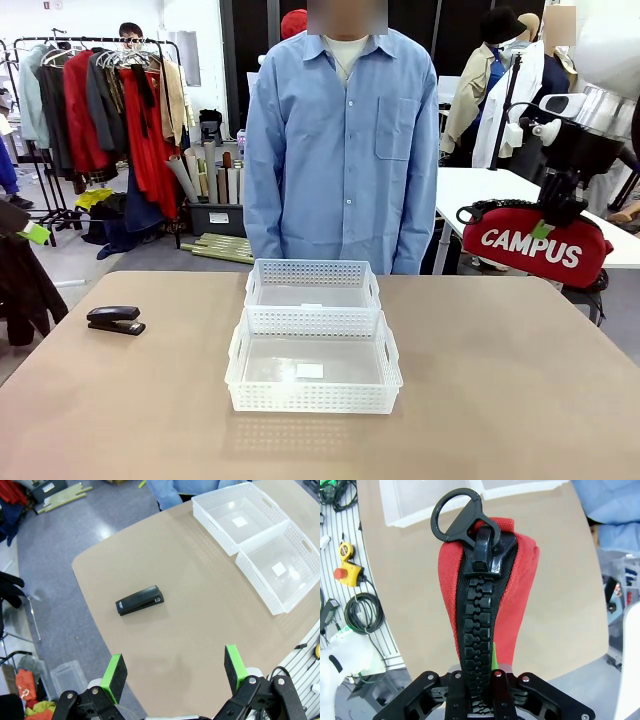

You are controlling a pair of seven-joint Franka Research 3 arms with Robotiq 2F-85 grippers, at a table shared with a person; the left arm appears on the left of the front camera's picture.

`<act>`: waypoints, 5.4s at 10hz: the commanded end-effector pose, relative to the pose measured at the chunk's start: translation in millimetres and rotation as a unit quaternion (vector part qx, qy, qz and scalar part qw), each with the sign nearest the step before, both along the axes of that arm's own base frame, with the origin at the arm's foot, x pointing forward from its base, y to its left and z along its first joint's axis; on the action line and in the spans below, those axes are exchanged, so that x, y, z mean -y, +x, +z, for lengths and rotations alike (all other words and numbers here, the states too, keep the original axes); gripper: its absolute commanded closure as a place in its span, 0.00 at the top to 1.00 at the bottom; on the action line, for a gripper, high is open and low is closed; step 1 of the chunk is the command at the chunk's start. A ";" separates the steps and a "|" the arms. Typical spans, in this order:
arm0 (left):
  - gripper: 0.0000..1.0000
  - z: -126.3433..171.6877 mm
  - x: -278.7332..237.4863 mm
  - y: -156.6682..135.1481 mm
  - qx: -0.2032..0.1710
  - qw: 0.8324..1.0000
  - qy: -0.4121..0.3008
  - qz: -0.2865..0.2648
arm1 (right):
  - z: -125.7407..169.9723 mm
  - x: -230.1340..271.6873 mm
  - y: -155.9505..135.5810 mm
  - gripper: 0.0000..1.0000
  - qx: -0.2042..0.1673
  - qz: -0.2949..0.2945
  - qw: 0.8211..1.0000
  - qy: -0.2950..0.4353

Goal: Distribute items into two baskets.
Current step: Pick up the Pencil pouch that the person points to, then move the picked Pencil pouch towards the Organizing basket indicated by the person, stopping as directed.

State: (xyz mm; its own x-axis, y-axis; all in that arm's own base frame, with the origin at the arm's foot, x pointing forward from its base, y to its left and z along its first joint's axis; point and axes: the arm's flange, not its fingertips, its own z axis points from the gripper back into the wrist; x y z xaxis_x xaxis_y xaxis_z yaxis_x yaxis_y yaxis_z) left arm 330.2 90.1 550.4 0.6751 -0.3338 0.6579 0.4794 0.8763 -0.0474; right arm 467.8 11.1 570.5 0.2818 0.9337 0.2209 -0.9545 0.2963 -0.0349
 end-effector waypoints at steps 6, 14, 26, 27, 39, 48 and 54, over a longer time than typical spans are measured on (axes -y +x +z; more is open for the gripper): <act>1.00 -0.3 -0.9 0.0 -0.001 1.000 0.001 0.001 | 1.4 0.6 0.8 0.00 0.005 -0.001 1.000 0.000; 1.00 -0.3 -0.9 0.0 -0.001 1.000 0.001 0.001 | 1.4 0.6 0.8 0.00 0.005 -0.001 1.000 0.000; 1.00 -0.3 -0.9 0.0 -0.001 1.000 0.001 0.001 | 13.3 -32.5 -6.8 0.00 0.003 0.045 0.998 -0.048; 1.00 -0.3 -0.9 0.0 -0.001 1.000 0.001 0.001 | 14.1 -38.7 -8.4 0.00 0.002 0.052 0.997 -0.055; 1.00 -0.3 -0.9 0.0 -0.001 1.000 0.001 0.001 | -15.3 -128.3 -61.1 0.00 0.016 0.125 0.990 -0.061; 1.00 -0.3 -0.9 0.0 -0.001 1.000 0.001 0.001 | -33.3 -207.8 -47.8 0.00 0.026 0.156 0.987 -0.021; 1.00 -0.3 -0.9 0.0 -0.001 1.000 0.001 0.001 | -52.9 -237.7 -57.2 0.00 -0.008 0.178 0.982 -0.057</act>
